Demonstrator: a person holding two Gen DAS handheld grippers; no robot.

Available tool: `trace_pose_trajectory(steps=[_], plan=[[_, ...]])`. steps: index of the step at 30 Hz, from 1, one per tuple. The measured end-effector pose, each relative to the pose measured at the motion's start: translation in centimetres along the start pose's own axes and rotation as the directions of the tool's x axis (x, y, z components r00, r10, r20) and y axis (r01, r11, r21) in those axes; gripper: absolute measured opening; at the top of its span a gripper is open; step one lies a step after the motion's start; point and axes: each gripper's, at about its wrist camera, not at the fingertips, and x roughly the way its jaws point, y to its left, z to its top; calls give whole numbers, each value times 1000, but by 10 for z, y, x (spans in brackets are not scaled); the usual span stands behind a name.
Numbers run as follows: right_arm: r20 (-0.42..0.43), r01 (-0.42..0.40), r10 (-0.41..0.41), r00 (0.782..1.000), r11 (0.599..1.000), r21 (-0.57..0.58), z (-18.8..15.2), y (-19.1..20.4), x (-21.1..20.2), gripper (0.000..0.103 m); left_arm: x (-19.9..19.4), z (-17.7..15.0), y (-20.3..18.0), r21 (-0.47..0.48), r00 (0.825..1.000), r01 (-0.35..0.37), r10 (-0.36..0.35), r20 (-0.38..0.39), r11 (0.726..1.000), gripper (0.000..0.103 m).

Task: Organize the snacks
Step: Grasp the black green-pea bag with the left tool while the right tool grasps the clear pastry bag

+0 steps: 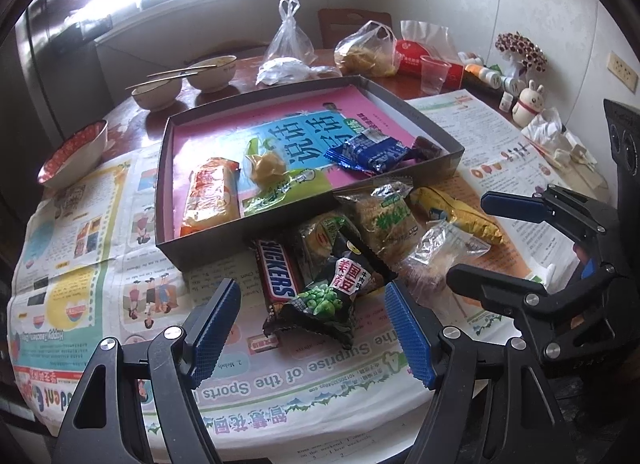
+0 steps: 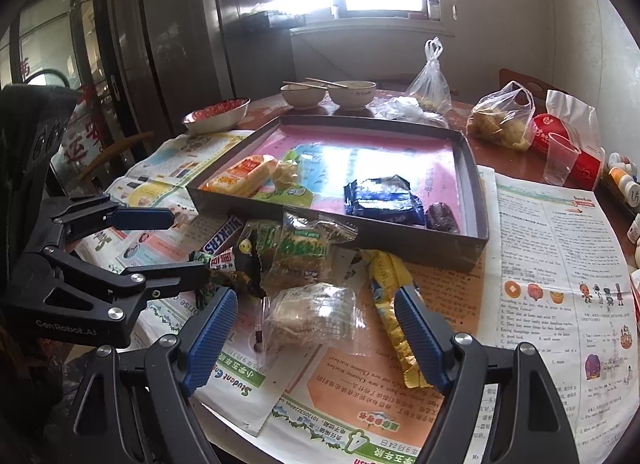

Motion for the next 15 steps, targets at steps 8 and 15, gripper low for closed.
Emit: trace_pose_trajectory(steps=[8,15], plan=[[-23,-3,3,1000,1000,-19,-4,4,9,80,9,-1,-4,46,999,-40,40,-15,998,76],[-48,7,-10,999,999,-48,-10,9,19,80,13,0,-7,82,1000,-26,27,-14,996,76]])
